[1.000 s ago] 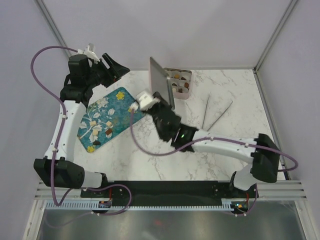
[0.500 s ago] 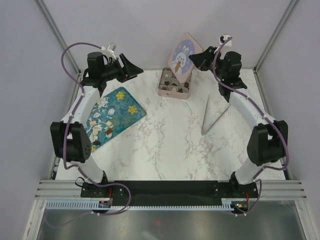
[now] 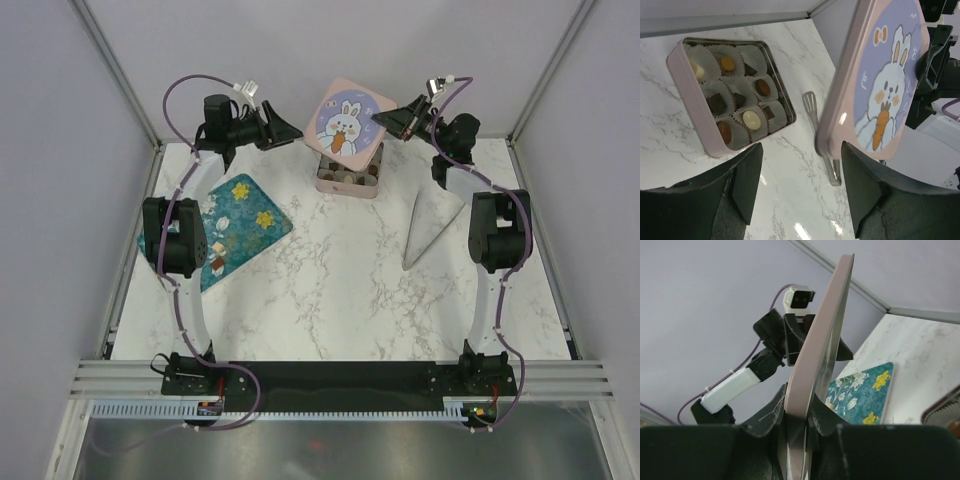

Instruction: Pack the chocolate

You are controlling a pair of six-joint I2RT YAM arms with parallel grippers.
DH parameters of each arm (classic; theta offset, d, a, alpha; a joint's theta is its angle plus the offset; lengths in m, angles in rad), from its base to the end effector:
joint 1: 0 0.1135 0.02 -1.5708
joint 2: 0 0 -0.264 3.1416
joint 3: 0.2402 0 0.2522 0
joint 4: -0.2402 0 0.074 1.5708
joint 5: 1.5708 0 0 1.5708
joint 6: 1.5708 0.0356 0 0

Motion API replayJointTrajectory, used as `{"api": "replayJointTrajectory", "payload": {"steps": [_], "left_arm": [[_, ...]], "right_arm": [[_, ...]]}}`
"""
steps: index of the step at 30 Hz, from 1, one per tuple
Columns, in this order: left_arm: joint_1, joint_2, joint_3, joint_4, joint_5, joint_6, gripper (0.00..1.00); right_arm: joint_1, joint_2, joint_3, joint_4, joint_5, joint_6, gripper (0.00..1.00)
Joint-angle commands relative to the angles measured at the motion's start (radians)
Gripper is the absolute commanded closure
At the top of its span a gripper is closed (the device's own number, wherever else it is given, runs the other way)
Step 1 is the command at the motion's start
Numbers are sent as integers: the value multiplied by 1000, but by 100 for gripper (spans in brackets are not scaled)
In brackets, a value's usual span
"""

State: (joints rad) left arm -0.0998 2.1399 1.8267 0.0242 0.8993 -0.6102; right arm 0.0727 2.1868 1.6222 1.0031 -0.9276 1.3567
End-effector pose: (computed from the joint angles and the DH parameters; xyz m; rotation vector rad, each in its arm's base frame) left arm 0.5007 -0.0781 0.2901 0.1765 1.9477 -1.3098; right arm 0.4945 0.0646 0.2891 -0.0380 1.5347 1.6998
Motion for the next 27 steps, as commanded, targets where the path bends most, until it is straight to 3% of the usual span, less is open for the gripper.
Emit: {"api": "replayJointTrajectory", "payload": {"steps": [1, 11, 12, 16, 18, 19, 22, 27], "left_arm": [[-18, 50, 111, 94, 116, 21, 28], [-43, 189, 166, 381, 196, -178, 31], [-44, 202, 167, 397, 199, -186, 33], [-60, 239, 163, 456, 202, -235, 57], [-63, 247, 145, 483, 194, -279, 66], [-64, 242, 105, 517, 188, -296, 67], [-71, 244, 48, 598, 155, -341, 71], [-77, 264, -4, 721, 92, -457, 76]], "right_arm": [[2, 37, 108, 210, -86, 140, 100], [6, 175, 229, 183, -112, 176, 100], [6, 185, 237, 180, -112, 179, 100], [6, 235, 283, 151, -123, 183, 99], [2, 260, 294, 135, -122, 176, 90], [-1, 266, 300, 83, -119, 141, 81], [-2, 268, 306, -83, -93, 55, 70], [-4, 228, 246, -237, 4, -62, 61]]}}
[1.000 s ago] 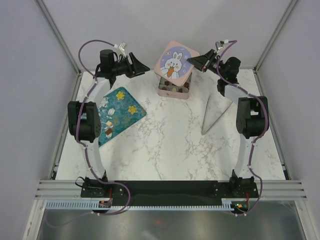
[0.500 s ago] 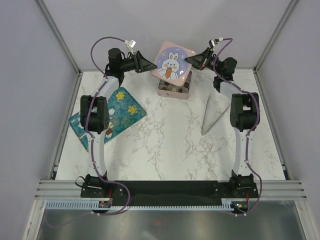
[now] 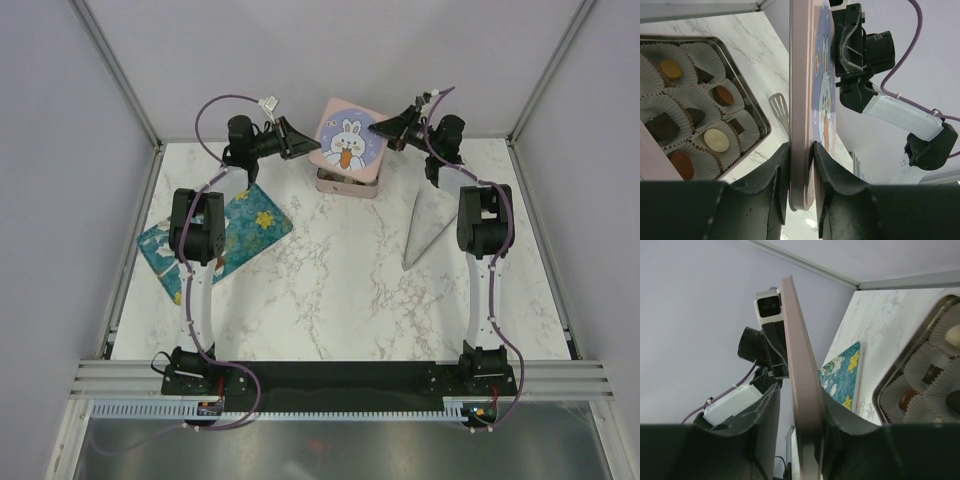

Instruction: Pack the chocolate

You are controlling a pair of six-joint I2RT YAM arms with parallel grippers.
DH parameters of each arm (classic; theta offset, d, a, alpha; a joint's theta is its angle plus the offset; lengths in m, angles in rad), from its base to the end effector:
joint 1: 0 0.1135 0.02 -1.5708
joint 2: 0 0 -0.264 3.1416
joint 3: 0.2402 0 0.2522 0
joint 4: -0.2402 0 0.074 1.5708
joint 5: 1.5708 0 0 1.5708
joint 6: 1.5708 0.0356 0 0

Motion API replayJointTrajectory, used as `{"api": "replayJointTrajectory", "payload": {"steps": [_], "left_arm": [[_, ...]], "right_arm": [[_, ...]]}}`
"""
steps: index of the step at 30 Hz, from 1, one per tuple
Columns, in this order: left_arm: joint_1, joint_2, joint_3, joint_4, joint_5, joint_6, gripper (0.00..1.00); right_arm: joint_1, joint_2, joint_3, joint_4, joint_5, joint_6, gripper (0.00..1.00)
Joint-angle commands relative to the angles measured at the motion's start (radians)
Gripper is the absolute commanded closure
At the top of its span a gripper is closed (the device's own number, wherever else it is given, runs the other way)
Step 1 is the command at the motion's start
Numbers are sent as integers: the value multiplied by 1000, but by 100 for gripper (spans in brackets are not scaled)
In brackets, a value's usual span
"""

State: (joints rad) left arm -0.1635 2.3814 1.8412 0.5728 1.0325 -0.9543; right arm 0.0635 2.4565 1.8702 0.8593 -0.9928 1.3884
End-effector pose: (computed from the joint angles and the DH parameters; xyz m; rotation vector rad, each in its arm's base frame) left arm 0.5322 -0.1188 0.2239 0.2447 1.8017 -1.6140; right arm 0.5487 0.0648 0.2202 0.0721 1.7039 1.7769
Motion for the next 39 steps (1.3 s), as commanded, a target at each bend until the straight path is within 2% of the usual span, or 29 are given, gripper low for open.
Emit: {"api": "replayJointTrajectory", "payload": {"steps": [1, 6, 9, 12, 18, 22, 26, 30, 32, 36, 39], "left_arm": [[-11, 27, -29, 202, -60, -138, 77], [-11, 82, -37, 343, -106, -279, 80], [-11, 108, -31, 386, -121, -342, 81], [-11, 122, -34, 392, -144, -354, 82], [-11, 134, -46, 437, -184, -417, 82], [-11, 122, -100, 487, -235, -469, 82], [-19, 113, -117, 473, -261, -471, 82], [-30, 114, -129, 463, -269, -460, 82], [-37, 113, -135, 461, -272, -451, 82], [-48, 111, -137, 464, -290, -451, 82], [-60, 108, -142, 469, -304, -452, 82]], "right_arm": [[7, -47, -22, -132, 78, -103, 57], [4, -82, -81, -268, 134, -185, 49], [4, -106, -124, -284, 157, -193, 49], [2, -122, -184, -209, 151, -152, 49], [4, -117, -295, 142, 135, 82, 47], [4, -122, -333, 263, 158, 159, 38], [7, -142, -365, 265, 189, 158, 44], [10, -154, -382, 213, 213, 123, 58], [15, -169, -385, 176, 229, 95, 58], [25, -191, -404, 138, 260, 67, 50], [38, -205, -425, 141, 287, 75, 50]]}}
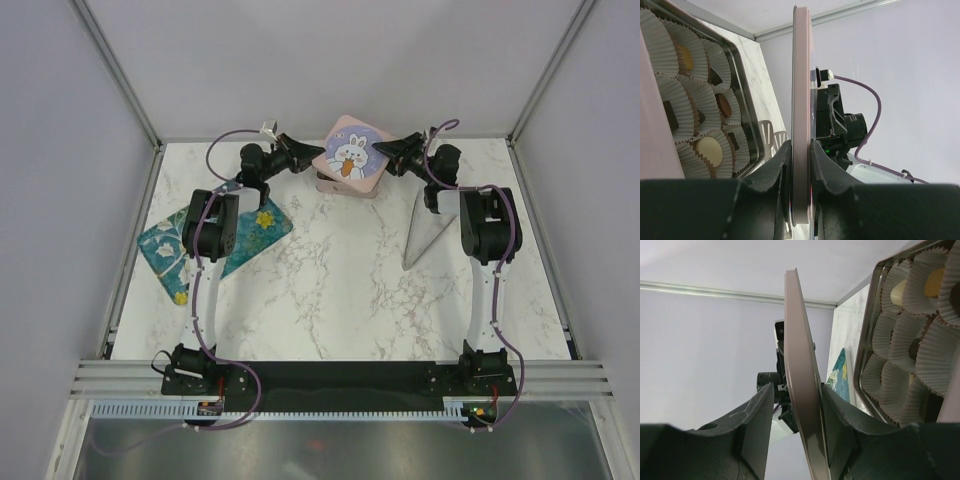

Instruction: Pack the chocolate

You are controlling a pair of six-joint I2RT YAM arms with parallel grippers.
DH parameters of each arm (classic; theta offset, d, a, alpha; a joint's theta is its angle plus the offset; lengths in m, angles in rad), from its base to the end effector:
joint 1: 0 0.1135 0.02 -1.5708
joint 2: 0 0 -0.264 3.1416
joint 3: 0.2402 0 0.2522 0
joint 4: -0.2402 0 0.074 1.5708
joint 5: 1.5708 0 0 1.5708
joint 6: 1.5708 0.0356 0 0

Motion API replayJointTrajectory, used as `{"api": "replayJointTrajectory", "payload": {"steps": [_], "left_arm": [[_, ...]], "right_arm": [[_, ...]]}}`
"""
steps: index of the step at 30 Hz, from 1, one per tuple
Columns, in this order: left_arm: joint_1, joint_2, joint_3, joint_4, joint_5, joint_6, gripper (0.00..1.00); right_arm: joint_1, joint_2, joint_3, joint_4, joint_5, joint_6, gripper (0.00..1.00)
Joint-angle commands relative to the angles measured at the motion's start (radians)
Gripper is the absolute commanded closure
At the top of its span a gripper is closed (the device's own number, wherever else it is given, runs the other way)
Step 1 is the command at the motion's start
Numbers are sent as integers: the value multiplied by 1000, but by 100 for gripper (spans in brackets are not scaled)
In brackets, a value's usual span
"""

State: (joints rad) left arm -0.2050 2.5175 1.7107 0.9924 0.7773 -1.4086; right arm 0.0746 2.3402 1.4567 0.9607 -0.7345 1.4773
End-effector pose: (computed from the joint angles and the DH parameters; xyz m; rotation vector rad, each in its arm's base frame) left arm 0.5282 -0.1353 0.1507 -0.2477 1.7159 -1.7934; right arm 0.5024 0.0615 0.1596 0.5467 1.7216 1.7201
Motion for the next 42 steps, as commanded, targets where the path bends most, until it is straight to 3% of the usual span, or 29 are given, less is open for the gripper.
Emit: {"api": "replayJointTrajectory", "payload": {"steps": [1, 5, 8, 12, 13, 18, 23, 35, 42], "left_arm": [[-25, -31, -14, 49, -52, 3, 82], [-34, -43, -48, 66, -75, -7, 82], [-34, -55, -66, 72, -81, 0, 82], [-30, -92, -82, -41, -59, 92, 71], [-27, -104, -86, -73, -59, 153, 69], [-19, -186, -95, -294, -87, 350, 50], [-14, -241, -91, -466, -165, 503, 41], [-16, -253, -4, -673, -274, 674, 37], [-14, -240, 15, -699, -288, 701, 37]], "right_arm": [[33, -97, -19, 56, 35, -2, 50], [45, -130, -64, 75, 70, 2, 53], [42, -148, -85, 56, 86, -21, 61], [19, -130, -1, -52, 49, -84, 98], [14, -104, 25, -65, 35, -92, 100], [-1, 8, 258, -164, -81, -132, 100], [1, 105, 417, -215, -135, -153, 100], [39, 287, 674, -310, -131, -117, 100], [40, 352, 735, -381, -118, -141, 100]]}}
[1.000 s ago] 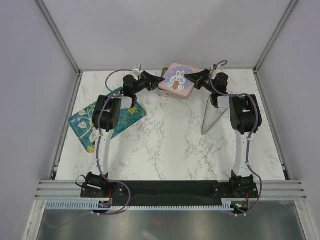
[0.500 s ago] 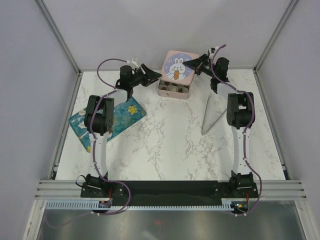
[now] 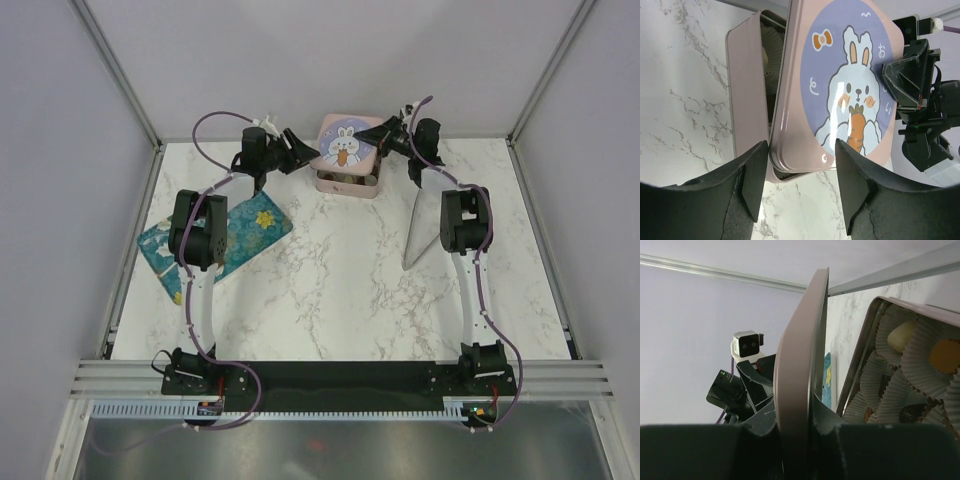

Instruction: Pack the chocolate

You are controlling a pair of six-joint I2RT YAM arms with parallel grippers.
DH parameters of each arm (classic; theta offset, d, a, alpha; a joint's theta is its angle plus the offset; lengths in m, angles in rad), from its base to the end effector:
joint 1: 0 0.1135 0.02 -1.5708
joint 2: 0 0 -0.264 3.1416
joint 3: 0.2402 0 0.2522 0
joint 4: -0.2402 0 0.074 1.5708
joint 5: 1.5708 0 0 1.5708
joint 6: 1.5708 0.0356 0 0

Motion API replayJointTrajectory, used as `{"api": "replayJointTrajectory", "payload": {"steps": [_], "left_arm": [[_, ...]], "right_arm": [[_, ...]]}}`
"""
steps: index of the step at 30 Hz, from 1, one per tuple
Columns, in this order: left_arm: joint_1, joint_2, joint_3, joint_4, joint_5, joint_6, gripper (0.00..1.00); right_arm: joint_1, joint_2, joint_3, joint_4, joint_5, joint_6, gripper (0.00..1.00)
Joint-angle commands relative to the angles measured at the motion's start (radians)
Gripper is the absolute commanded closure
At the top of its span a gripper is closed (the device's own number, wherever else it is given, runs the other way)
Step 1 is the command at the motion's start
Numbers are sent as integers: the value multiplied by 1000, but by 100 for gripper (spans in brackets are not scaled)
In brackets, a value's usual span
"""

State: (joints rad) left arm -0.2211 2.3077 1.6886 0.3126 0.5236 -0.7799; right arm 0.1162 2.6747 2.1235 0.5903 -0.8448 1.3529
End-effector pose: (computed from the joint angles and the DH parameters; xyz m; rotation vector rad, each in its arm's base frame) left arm 0.5148 -0.1340 0.1841 -0.1717 2.0011 -1.1560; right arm 0.5863 0.0952 0.1590 0.3342 1.8245 1.7317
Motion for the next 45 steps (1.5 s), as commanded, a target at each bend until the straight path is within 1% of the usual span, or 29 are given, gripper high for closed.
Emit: {"api": "replayJointTrajectory", "payload": {"steps": [1, 7, 14, 23, 28, 35, 45], "left_arm": [[0, -28, 39, -21, -36, 76, 37], [2, 19, 135, -105, -39, 128, 37], [3, 50, 170, -124, -40, 128, 37], [0, 104, 220, -132, -1, 85, 40], [-1, 127, 243, -132, 33, 73, 43], [-4, 125, 238, -132, 52, 73, 50], [-7, 108, 214, -152, 50, 105, 53]], "right_arm": [[0, 20, 73, -14, -8, -20, 100], [-9, 50, 102, -81, 6, -52, 100], [-19, 102, 173, -214, 4, -92, 100], [-36, 122, 162, -248, -22, -107, 100], [-38, 128, 154, -233, -37, -103, 100], [-33, 128, 151, -219, -62, -107, 100], [-23, 129, 153, -257, -65, -147, 100]]}}
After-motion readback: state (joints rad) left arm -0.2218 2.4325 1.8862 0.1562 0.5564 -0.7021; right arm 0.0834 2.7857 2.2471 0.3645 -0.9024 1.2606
